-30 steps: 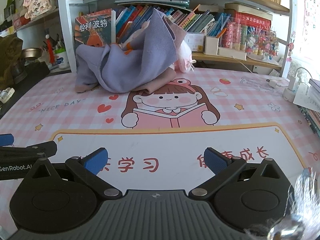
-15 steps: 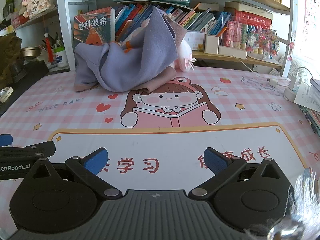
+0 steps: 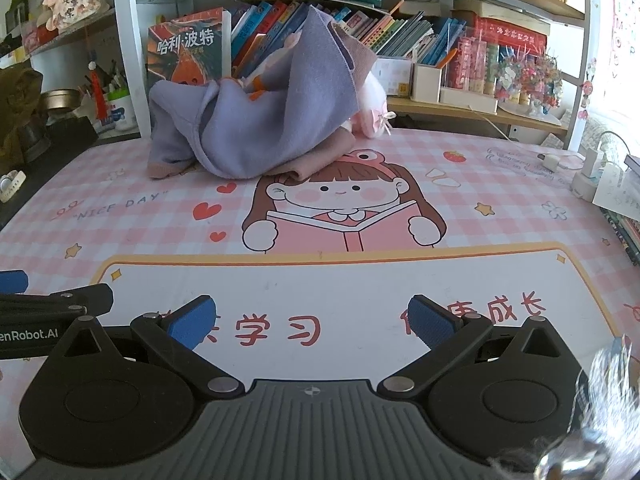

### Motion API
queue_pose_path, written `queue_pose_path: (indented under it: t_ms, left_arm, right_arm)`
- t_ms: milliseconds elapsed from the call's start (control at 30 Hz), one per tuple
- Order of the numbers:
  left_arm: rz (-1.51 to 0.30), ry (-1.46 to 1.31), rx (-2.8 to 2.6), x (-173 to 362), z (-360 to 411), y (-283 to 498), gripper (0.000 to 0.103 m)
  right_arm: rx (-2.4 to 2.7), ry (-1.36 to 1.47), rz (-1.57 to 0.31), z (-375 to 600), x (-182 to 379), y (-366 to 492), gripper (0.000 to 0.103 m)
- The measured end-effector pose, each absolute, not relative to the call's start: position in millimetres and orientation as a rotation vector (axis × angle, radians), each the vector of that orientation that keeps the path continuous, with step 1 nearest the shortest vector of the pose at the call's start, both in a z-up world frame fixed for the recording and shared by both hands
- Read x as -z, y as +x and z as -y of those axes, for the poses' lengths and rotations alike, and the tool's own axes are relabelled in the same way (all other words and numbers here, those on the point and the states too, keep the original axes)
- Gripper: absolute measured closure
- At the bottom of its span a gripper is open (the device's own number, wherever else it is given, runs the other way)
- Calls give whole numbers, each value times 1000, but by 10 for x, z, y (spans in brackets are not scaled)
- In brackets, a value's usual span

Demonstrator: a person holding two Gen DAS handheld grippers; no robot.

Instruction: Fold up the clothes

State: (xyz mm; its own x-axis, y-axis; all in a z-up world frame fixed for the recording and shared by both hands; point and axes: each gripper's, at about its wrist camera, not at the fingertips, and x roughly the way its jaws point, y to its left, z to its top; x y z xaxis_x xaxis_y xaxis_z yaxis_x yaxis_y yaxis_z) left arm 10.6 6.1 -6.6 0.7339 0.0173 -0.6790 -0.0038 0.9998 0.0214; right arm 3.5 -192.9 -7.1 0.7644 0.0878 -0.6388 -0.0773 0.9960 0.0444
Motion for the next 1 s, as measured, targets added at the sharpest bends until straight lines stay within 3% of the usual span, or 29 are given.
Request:
queue_pose_path:
  t_ms: [1000]
  left_arm:
    - [-783, 17, -3, 151, -60, 177, 0]
  right_arm:
    - [-95, 22, -734, 1935, 158, 154, 0]
